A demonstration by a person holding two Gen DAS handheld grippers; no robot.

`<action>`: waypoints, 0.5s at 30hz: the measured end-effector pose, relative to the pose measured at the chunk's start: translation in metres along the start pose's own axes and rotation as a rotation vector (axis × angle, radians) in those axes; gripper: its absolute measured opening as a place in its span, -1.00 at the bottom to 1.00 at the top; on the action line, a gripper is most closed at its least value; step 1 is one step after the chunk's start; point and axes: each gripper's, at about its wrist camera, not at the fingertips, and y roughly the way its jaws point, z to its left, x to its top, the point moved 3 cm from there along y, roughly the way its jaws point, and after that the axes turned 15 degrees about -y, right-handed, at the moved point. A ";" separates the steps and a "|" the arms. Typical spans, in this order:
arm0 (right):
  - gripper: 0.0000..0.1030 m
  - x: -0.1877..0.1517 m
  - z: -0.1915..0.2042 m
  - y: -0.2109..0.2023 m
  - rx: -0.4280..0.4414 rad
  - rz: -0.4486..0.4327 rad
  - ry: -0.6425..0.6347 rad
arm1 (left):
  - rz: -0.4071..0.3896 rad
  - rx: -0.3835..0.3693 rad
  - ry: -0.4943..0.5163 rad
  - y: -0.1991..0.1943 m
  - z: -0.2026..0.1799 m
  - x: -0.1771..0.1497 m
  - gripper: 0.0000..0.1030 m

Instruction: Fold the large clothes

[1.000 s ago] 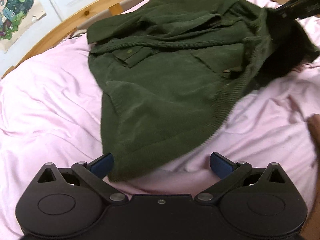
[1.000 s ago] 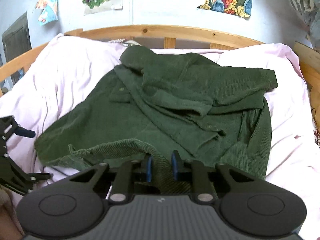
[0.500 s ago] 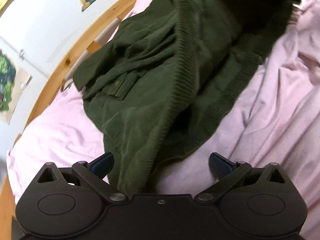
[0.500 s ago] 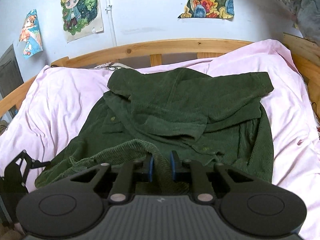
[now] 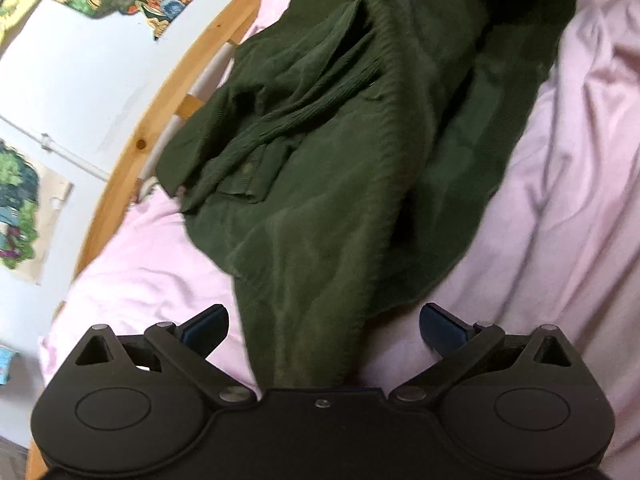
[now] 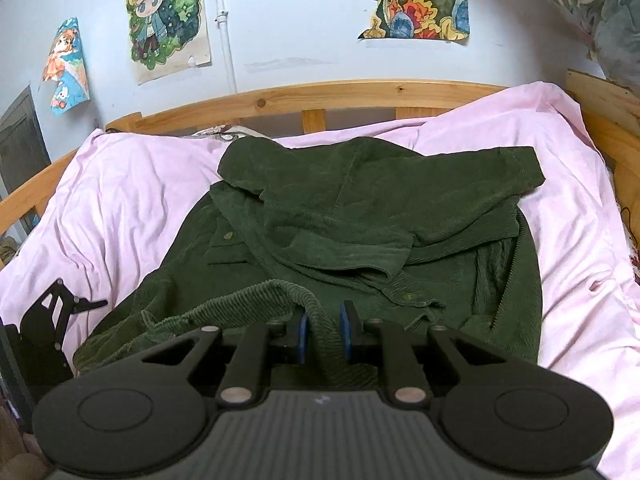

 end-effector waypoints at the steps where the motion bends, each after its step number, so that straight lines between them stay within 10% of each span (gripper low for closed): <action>1: -0.65 -0.001 0.000 0.000 -0.001 0.000 -0.001 | -0.009 0.029 0.013 0.000 -0.001 -0.001 0.82; 6: -0.65 -0.007 -0.001 -0.003 -0.003 0.009 -0.001 | -0.004 0.091 0.019 0.003 0.005 -0.001 -0.53; 12: -0.64 -0.024 0.001 -0.016 -0.027 0.021 -0.022 | -0.085 0.051 -0.182 -0.015 0.034 0.012 -0.80; 15: -0.25 -0.038 0.007 -0.025 -0.036 0.050 -0.061 | -0.121 0.006 -0.368 -0.022 0.060 0.025 -0.82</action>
